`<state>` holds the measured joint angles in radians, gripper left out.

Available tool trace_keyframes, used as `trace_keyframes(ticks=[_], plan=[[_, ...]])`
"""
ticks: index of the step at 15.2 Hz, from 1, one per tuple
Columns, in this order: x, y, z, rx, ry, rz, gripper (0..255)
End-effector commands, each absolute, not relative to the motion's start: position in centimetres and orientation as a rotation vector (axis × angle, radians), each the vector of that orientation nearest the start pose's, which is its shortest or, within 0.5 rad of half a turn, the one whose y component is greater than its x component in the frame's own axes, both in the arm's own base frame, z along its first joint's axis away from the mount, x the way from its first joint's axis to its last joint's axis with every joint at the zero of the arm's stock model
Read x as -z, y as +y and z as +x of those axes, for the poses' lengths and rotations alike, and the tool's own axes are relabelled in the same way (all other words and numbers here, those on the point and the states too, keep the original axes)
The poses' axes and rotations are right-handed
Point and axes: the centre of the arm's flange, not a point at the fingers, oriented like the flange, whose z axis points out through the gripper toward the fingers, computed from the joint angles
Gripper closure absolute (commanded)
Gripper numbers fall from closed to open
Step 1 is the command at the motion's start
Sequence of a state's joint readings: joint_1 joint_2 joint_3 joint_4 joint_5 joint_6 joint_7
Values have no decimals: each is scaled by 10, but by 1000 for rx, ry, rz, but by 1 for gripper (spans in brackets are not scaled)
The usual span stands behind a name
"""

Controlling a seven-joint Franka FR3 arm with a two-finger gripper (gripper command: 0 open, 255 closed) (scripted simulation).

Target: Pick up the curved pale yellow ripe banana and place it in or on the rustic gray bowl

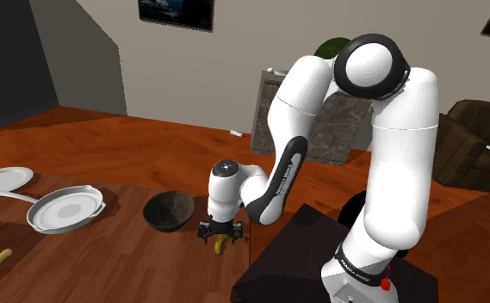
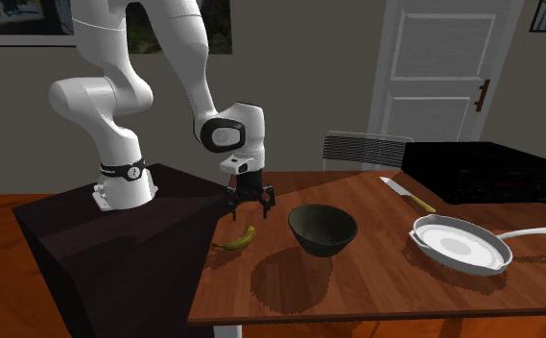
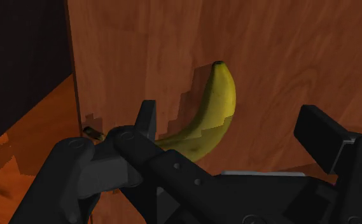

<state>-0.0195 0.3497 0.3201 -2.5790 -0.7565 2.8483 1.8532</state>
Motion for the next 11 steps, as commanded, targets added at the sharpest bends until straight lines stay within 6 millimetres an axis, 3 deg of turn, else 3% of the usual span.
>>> trace_keyframes(ticks=[1, 5, 11], plan=[[-128, 171, 384, 112, 1305, -2924, 0], [-109, 169, 385, 112, 1305, -2924, 0], [-109, 169, 385, 112, 1305, -2924, 0]])
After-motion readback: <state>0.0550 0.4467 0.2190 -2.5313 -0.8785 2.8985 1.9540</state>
